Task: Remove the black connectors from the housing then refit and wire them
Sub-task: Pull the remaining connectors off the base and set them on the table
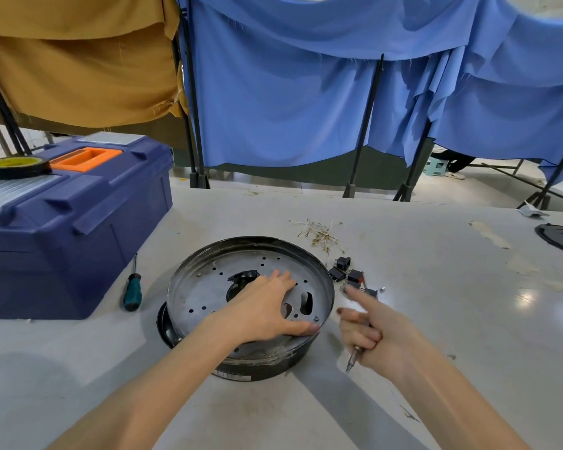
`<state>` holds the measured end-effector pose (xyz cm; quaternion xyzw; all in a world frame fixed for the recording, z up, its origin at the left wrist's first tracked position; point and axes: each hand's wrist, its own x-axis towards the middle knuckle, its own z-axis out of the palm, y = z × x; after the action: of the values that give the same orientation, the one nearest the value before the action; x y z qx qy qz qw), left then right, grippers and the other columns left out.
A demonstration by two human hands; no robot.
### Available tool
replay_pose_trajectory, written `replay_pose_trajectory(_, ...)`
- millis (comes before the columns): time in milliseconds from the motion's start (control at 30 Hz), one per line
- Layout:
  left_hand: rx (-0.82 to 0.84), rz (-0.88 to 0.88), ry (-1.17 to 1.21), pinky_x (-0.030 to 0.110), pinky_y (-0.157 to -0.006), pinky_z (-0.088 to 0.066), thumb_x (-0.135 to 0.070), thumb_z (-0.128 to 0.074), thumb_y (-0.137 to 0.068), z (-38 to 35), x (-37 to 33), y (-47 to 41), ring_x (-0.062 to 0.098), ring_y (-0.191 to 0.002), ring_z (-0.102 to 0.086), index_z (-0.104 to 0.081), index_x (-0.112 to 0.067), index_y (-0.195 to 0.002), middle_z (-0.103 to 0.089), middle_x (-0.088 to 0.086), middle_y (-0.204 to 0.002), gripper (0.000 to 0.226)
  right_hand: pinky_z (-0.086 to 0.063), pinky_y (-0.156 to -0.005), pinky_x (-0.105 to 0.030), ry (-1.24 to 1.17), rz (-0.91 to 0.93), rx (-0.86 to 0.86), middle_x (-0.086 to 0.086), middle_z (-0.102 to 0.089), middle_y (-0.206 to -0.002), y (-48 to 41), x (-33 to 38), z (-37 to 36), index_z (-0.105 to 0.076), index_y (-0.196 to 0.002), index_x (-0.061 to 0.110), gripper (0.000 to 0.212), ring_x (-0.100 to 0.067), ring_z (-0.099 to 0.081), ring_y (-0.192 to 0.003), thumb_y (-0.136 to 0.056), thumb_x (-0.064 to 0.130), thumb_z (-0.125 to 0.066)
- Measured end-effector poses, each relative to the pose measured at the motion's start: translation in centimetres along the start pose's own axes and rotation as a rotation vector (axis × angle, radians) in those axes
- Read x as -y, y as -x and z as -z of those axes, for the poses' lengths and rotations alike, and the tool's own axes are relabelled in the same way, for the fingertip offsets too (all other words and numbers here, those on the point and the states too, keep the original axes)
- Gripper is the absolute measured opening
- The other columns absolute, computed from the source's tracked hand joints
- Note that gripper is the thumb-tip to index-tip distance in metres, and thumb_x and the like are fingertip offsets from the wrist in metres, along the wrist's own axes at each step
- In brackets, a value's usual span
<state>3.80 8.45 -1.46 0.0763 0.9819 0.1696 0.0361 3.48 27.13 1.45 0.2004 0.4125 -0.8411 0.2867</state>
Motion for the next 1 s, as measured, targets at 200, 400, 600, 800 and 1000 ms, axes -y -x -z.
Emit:
replay_pose_trajectory(200, 0.025, -0.005, -0.041, 0.037, -0.114, -0.024, -0.073, -0.057, -0.074, 0.5, -0.4, 0.0, 0.022, -0.144, -0.021, -0.020, -0.023, -0.152, -0.023, 0.001, -0.158, 0.100, -0.025, -0.035, -0.019, -0.071, 0.355, 0.119, 0.000, -0.037, -0.048, -1.4, 3.6, -1.2, -0.054, -0.075, 0.006, 0.028, -0.012, -0.027, -0.032, -0.092, 0.028, -0.049)
replay_pose_trajectory(400, 0.011, 0.021, -0.121, 0.032, -0.082, -0.039, -0.074, -0.059, -0.072, 1.1, -1.0, 0.0, 0.019, -0.101, -0.043, -0.046, -0.015, -0.132, -0.049, 0.004, -0.128, 0.085, -0.030, -0.055, -0.030, 0.083, 0.445, 0.372, -0.005, -0.045, -0.063, -3.0, 1.7, -2.3, -0.053, -0.071, 0.009, 0.017, -0.016, -0.039, -0.053, -0.083, 0.020, -0.055)
replay_pose_trajectory(600, 0.030, 0.008, -0.154, 0.039, -0.101, -0.040, -0.074, -0.056, -0.074, 1.2, -1.0, 0.1, 0.025, -0.123, -0.042, -0.045, -0.010, -0.137, -0.042, 0.008, -0.143, 0.091, -0.032, -0.052, -0.030, 0.219, 0.536, 0.380, -0.006, -0.041, -0.056, -3.9, 0.8, -1.6, -0.049, -0.063, 0.011, 0.041, -0.017, -0.039, -0.052, -0.101, 0.022, -0.041)
replay_pose_trajectory(800, 0.022, -0.005, -0.149, 0.038, -0.099, -0.039, -0.074, -0.056, -0.074, 1.3, -1.1, 0.1, 0.024, -0.120, -0.042, -0.045, -0.011, -0.138, -0.042, 0.006, -0.142, 0.090, -0.033, -0.052, -0.031, 0.287, 0.544, 0.369, -0.006, -0.042, -0.055, -4.0, 0.8, -1.6, -0.052, -0.058, 0.013, 0.046, -0.018, -0.036, -0.050, -0.101, 0.023, -0.040)
replay_pose_trajectory(1000, 0.017, -0.005, -0.151, 0.039, -0.099, -0.041, -0.074, -0.056, -0.074, 1.2, -1.0, -0.1, 0.024, -0.120, -0.042, -0.046, -0.011, -0.137, -0.043, 0.007, -0.140, 0.090, -0.035, -0.051, -0.029, 0.335, 0.565, 0.343, -0.007, -0.041, -0.054, -3.9, 0.6, -1.8, -0.051, -0.060, 0.012, 0.043, -0.019, -0.033, -0.051, -0.101, 0.021, -0.040)
